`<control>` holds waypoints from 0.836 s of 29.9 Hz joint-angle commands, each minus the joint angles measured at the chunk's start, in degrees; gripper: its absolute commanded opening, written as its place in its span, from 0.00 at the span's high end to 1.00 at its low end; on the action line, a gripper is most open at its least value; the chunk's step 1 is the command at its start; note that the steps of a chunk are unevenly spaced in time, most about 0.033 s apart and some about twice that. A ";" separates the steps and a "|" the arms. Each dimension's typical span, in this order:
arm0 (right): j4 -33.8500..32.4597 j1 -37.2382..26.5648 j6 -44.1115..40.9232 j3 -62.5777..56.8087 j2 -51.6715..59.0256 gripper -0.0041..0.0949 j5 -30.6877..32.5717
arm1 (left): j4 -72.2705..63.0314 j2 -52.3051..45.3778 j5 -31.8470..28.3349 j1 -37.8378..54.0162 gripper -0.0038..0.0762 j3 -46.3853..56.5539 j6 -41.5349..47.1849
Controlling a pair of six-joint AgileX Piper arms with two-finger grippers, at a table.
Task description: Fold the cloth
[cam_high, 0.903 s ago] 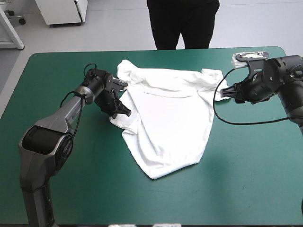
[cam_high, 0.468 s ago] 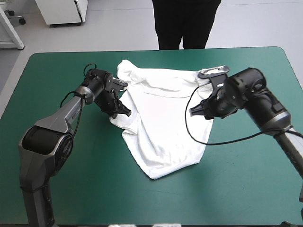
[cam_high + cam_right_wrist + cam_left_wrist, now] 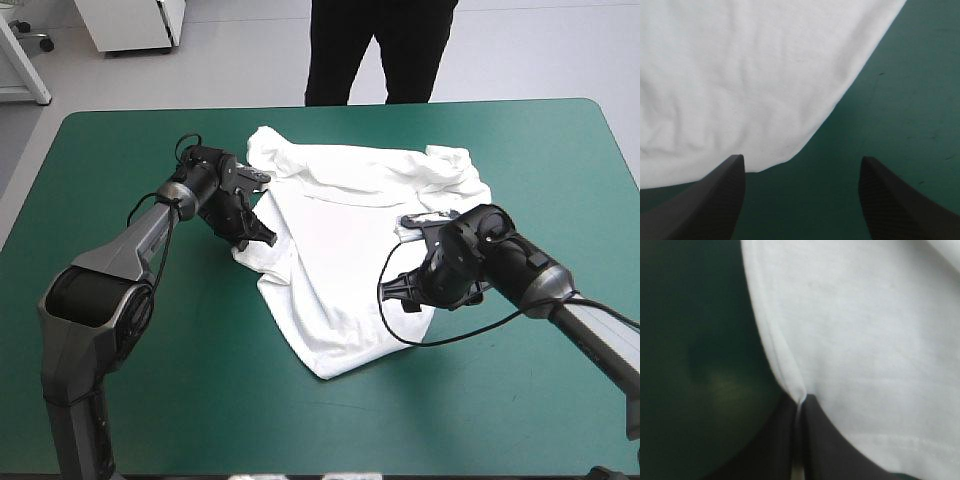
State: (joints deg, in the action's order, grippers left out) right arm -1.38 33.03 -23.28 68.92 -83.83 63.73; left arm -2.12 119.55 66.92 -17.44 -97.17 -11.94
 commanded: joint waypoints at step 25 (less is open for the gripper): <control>0.54 8.12 -13.73 -11.70 -8.01 0.35 -12.10 | -6.24 -0.11 6.26 -0.74 0.96 1.29 -0.96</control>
State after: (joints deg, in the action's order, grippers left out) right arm -5.15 41.05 -38.38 59.34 -92.83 52.36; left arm -2.49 119.55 66.92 -17.33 -97.10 -12.82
